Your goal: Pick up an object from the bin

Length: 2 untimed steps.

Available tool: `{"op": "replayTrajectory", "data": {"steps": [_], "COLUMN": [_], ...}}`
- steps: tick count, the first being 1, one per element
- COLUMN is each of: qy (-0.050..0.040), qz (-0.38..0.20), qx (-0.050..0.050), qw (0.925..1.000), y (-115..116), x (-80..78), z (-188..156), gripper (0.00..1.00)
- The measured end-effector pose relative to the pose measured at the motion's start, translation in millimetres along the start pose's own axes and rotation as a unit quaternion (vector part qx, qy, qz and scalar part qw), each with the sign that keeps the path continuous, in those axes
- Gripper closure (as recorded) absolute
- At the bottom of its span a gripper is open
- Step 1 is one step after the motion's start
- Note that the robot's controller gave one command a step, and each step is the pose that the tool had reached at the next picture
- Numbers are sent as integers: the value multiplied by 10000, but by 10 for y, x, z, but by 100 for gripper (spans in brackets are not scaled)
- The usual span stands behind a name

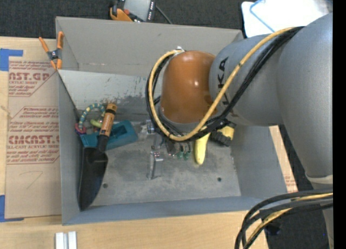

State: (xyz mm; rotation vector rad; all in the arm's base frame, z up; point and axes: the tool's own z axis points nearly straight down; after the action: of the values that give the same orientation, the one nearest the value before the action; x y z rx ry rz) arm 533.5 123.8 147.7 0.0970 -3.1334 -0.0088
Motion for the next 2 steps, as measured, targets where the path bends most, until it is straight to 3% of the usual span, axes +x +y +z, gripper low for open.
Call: {"op": "replayTrajectory", "data": {"steps": [1,2], "qy": [-132,-9], "qz": [-516,-174], "qx": [0,-15], "qw": [9986,9998], "y": [-301,150], "x": [95,-16], "z": [-359,82], "gripper": [0,0]}}
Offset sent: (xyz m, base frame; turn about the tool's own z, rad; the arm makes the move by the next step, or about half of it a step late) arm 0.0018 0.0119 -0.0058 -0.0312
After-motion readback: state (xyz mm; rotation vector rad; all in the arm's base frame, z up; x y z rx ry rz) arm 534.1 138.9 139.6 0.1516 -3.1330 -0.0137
